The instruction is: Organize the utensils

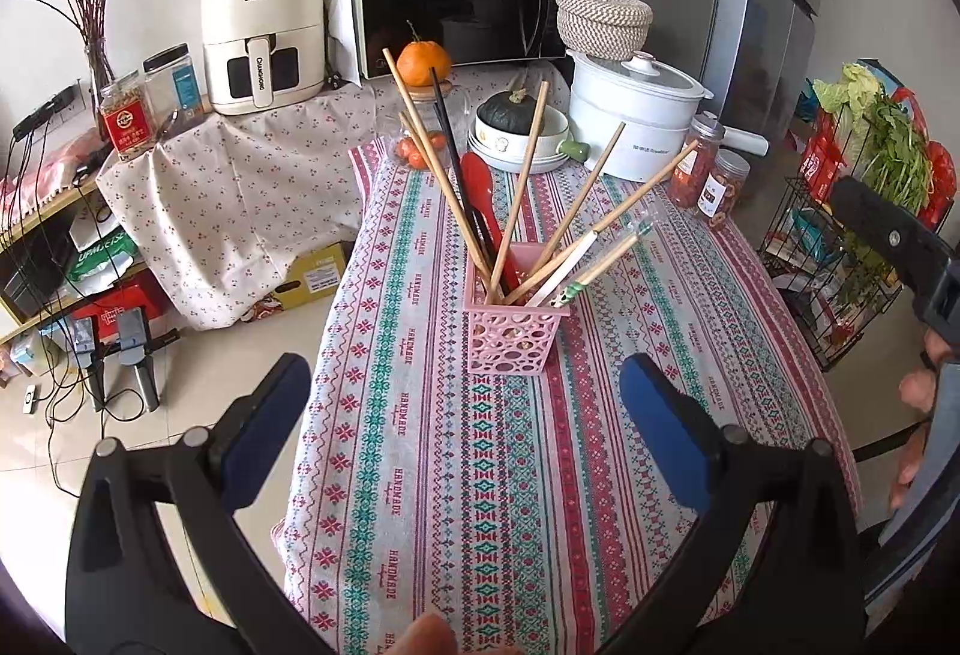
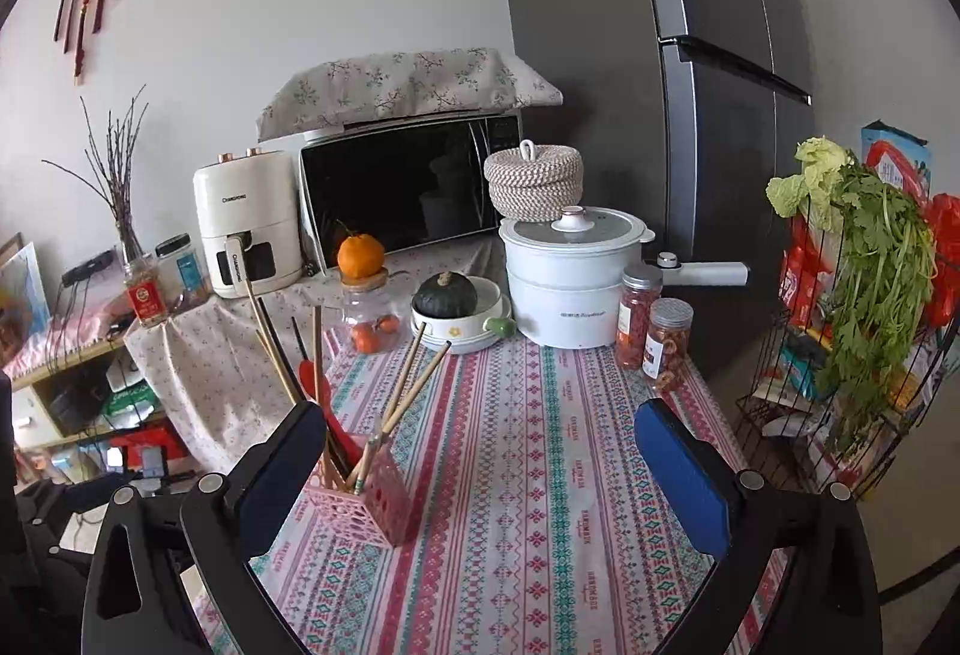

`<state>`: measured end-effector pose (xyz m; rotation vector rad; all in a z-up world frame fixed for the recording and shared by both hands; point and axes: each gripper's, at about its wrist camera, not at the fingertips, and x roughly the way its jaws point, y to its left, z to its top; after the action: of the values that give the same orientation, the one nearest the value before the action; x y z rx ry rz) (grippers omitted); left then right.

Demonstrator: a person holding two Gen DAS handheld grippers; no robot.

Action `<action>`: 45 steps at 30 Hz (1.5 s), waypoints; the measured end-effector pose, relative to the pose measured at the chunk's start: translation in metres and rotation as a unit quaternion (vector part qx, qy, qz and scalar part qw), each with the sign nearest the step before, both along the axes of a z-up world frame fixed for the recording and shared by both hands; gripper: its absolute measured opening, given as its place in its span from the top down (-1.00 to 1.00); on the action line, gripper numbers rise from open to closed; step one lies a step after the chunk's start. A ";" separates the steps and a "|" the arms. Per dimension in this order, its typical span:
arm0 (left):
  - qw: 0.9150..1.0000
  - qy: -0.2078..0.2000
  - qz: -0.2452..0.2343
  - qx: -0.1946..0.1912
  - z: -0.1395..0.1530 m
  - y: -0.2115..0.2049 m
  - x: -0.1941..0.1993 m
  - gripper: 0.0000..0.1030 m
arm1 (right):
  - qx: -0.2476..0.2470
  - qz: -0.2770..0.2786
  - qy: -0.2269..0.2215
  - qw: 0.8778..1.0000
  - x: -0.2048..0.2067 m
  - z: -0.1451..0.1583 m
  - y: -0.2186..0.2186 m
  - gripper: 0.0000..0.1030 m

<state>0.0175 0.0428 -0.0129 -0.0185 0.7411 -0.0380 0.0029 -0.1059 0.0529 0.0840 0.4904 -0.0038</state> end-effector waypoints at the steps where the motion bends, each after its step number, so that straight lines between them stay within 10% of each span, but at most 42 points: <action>1: 1.000 -0.003 0.003 -0.001 0.002 -0.002 -0.002 -0.99 | -0.004 0.000 0.010 1.000 -0.002 0.000 -0.001 -1.00; 16: 0.996 -0.080 -0.003 0.024 0.031 -0.044 -0.027 -0.99 | -0.052 -0.017 0.021 0.998 -0.031 0.009 -0.019 -1.00; 45: 0.997 -0.078 -0.002 0.022 0.032 -0.050 -0.029 -0.99 | -0.047 -0.018 0.041 0.998 -0.025 0.003 -0.020 -1.00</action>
<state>-0.0113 -0.0067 0.0194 0.0277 0.5856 -0.0260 -0.0225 -0.1260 0.0559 0.0007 0.5701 -0.0654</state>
